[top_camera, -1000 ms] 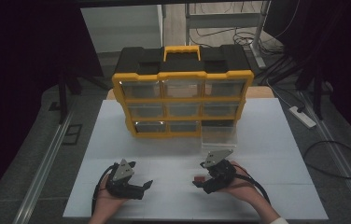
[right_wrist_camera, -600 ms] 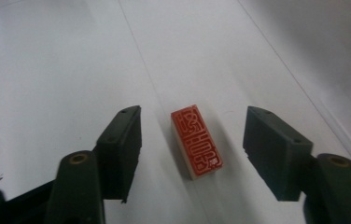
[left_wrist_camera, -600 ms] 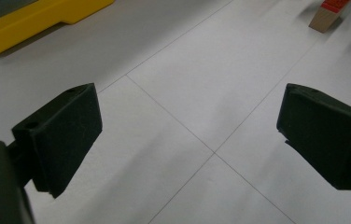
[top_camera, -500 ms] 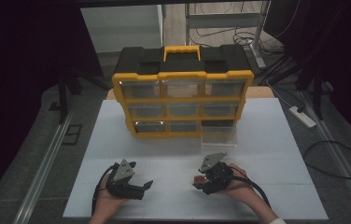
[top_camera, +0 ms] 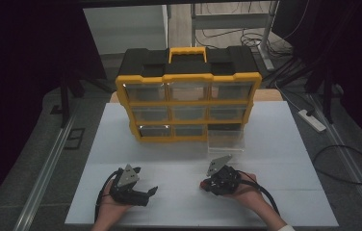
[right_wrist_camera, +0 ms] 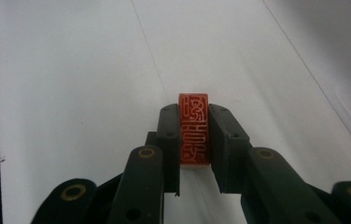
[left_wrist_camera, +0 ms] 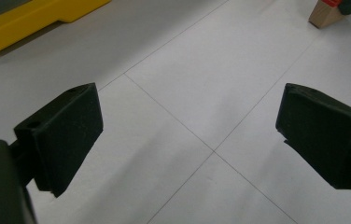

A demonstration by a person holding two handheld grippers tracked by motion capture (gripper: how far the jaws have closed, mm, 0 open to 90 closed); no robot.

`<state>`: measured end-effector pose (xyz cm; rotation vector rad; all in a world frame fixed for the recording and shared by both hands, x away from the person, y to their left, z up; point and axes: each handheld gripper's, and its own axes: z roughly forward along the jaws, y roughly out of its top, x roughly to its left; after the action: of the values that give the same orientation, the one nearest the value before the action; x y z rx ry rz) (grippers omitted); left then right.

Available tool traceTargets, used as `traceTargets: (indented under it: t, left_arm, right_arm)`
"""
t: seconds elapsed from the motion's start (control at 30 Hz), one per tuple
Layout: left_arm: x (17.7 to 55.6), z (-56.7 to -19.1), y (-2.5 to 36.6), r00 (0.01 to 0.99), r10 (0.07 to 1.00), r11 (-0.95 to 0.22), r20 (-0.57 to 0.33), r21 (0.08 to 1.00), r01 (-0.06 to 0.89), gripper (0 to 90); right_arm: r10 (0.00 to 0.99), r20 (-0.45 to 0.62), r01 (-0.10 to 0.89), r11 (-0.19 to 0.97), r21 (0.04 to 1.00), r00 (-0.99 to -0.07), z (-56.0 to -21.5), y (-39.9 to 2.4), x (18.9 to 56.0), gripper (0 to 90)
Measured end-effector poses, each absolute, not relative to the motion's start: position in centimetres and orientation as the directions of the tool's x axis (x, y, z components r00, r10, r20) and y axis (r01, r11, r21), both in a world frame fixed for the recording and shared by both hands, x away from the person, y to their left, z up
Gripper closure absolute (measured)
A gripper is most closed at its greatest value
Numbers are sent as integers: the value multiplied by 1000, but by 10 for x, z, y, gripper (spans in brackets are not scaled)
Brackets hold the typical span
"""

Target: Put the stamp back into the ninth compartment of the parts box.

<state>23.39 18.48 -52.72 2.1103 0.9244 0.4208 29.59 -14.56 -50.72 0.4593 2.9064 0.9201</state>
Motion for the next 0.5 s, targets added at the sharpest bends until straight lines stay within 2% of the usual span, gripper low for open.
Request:
traceTargets:
  t: [0.5]
  left_arm:
    - [234,-527,186,681,733,-434,-5,767,472,74]
  right_arm:
    - [326,-19,229,701,676,-945,-488,-154,293,756]
